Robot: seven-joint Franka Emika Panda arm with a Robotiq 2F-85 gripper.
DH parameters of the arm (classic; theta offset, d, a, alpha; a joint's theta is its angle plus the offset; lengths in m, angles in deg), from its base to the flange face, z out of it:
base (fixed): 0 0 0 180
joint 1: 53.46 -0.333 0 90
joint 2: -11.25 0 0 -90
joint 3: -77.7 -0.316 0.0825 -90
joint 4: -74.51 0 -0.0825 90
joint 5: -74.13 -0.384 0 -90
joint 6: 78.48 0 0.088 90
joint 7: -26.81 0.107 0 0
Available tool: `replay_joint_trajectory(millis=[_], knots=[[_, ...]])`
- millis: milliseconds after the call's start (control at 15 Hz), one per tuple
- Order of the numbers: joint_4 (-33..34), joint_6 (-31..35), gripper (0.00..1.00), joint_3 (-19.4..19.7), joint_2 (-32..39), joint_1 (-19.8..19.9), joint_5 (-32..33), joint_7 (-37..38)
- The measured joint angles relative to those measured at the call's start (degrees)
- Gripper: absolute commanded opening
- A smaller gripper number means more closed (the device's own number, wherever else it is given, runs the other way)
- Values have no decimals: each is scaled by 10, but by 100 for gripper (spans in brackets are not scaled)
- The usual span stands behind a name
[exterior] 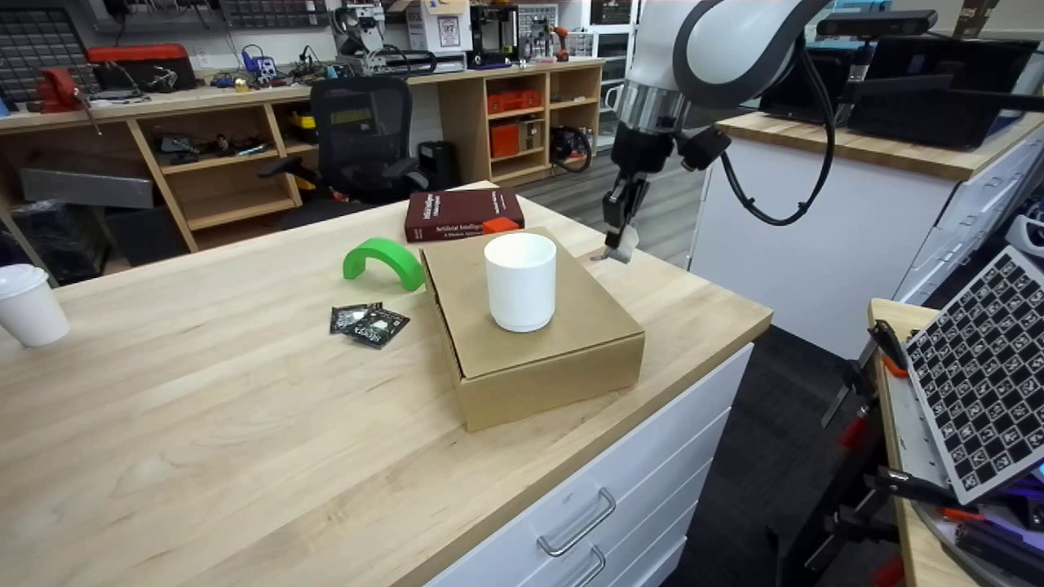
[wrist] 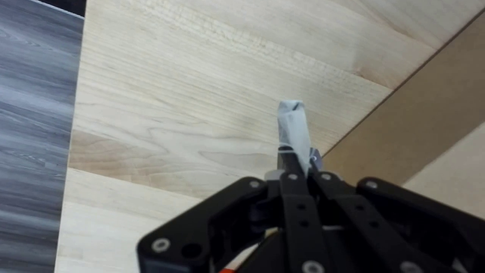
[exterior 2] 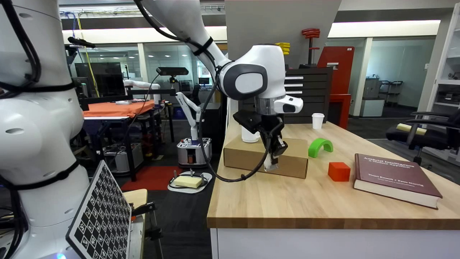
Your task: Pick up the teabag from the countertop and put it inside the white mug on top of the brown box
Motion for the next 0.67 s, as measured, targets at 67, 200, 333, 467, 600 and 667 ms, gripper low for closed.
replay_joint_trajectory(millis=[67,200,333,467,600,667], knots=[[0,0,2,-1,-5,0,0,-5],[0,-5,3,-3,-14,0,0,-13],[0,-13,3,-5,-24,-1,-1,-24],[0,-26,3,-5,-36,-1,-1,-33],[0,-39,3,-6,-49,-1,-1,-45],[0,-47,3,-6,-57,-1,-1,-51]])
